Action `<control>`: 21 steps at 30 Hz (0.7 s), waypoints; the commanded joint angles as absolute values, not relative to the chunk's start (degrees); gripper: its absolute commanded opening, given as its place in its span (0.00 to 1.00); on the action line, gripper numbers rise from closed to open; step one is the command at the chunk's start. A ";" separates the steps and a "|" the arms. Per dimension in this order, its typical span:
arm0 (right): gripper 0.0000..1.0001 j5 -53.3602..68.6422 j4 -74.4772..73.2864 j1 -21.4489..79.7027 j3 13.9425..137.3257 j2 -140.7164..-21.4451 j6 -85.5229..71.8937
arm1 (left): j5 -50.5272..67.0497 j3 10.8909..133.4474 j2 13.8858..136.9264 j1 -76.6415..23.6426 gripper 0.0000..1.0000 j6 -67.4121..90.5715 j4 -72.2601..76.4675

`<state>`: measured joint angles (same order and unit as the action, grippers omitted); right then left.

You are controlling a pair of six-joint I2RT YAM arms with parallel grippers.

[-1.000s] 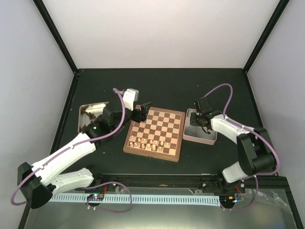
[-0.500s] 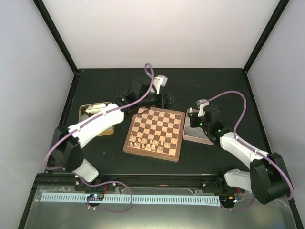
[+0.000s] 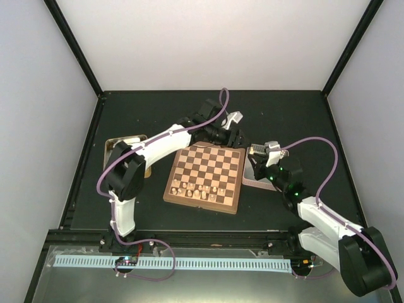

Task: Set up the chess pieces on the board
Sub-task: Pick up the chess piece from the storage box.

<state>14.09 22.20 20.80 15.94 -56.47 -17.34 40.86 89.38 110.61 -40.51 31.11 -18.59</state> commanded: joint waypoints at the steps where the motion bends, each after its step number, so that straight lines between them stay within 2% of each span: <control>1: 0.12 15.10 27.23 20.56 15.68 -55.07 -14.23 | 46.49 92.86 112.14 -41.10 0.63 31.52 -19.14; 9: 0.12 14.33 25.62 20.57 16.34 -54.90 -12.60 | 46.96 93.72 114.38 -42.28 0.62 32.26 -18.16; 21: 0.15 9.03 20.88 20.62 18.13 -53.88 -8.35 | 42.43 98.96 118.32 -43.61 0.47 35.14 -23.09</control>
<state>12.75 21.63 20.80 16.51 -55.22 -11.11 44.56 95.02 117.16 -42.63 33.76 -20.14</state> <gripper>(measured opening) 0.152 0.482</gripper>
